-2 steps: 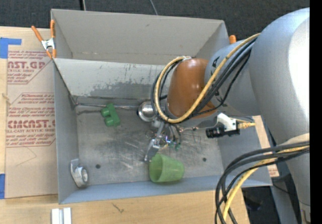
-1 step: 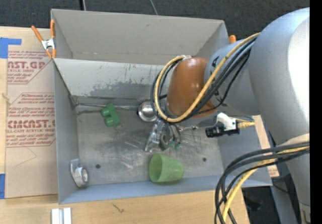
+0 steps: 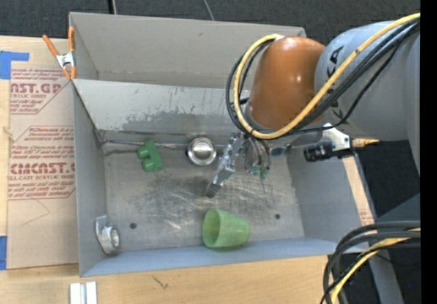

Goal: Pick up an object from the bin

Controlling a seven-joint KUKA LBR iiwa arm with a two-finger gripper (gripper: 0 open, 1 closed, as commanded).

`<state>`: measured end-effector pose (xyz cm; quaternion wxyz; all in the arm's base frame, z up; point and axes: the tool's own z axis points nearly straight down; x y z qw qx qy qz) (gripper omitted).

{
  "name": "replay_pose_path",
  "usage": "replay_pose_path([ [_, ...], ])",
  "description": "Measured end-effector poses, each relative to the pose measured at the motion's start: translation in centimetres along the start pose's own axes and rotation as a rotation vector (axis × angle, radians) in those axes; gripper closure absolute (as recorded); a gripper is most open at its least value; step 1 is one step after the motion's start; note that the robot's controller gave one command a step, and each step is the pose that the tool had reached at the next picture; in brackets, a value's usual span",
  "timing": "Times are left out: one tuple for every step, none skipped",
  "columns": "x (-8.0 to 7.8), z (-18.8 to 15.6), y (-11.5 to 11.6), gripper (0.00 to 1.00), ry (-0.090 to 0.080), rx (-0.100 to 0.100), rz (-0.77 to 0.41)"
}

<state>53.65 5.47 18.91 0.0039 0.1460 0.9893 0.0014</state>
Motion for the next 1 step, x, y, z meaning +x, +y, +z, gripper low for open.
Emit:
replay_pose_path([
  [0.91, -13.44, 2.14, 1.0, -0.001, -0.001, 0.007],
])
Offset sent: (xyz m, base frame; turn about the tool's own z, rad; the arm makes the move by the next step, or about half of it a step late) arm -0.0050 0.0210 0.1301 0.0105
